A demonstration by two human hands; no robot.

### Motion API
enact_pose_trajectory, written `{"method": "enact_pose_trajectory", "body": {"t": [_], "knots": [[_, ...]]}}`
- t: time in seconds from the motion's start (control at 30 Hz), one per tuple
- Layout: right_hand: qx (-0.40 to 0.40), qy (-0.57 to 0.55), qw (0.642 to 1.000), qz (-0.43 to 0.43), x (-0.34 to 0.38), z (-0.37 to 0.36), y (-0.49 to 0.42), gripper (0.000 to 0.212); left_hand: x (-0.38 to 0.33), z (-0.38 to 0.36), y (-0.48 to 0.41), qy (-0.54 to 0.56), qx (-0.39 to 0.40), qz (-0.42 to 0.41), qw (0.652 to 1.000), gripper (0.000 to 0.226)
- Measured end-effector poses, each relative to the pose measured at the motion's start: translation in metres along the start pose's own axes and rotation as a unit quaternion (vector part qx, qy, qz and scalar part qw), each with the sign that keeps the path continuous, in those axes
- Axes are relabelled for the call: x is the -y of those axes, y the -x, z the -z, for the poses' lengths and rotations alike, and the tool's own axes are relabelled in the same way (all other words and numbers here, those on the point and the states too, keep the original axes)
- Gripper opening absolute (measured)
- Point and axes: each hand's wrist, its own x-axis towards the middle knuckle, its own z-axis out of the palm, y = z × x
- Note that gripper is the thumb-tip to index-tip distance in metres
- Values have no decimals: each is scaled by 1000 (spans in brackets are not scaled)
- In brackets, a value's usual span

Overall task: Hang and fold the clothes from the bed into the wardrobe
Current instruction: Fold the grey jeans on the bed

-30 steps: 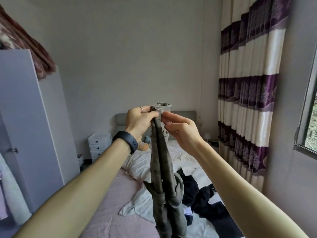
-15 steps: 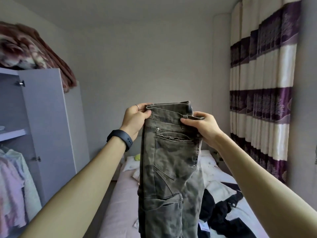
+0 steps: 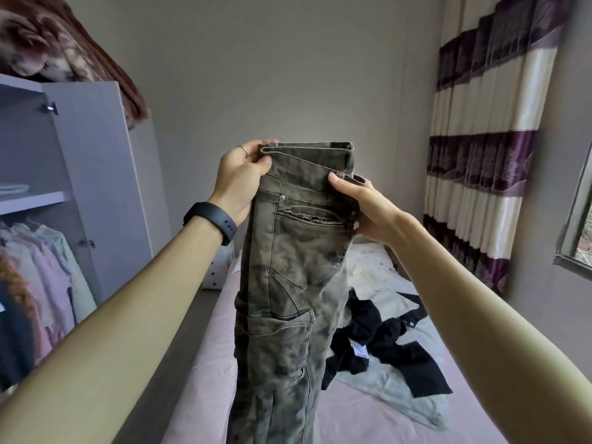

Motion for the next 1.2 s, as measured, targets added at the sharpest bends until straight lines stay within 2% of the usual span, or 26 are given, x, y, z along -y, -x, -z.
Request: {"method": "enact_pose_trajectory", "body": {"t": [0.07,0.13,0.23,0.33,0.43,0.57,0.83,1.0,1.2], "knots": [[32,-10,998,-60,-6,9,24,61,-6,-4,22,2,0,11,1000,32],[36,-16,997,-64,-12,16,45,48,-10,-4,42,-2,-1,21,1000,32],[5,-2,1000,-16,-12,15,77,46,-24,1,68,-9,-16,27,999,31],[-48,7,996,69,-4,3,104,43,-38,7,88,-18,-34,20,999,29],[-99,96,980,143,5,-13,124,31,-43,11,101,-57,-79,-8,995,31],[-124,177,962,164,-6,-26,139,35,-29,19,119,-136,-117,-7,984,32],[-180,260,939,134,-56,-31,136,34,27,37,148,-278,-127,-38,951,34],[-188,257,941,119,-99,-38,106,39,80,51,138,-305,-130,-28,943,37],[-196,278,936,95,-160,-41,10,37,168,73,73,-304,-137,25,942,39]]}}
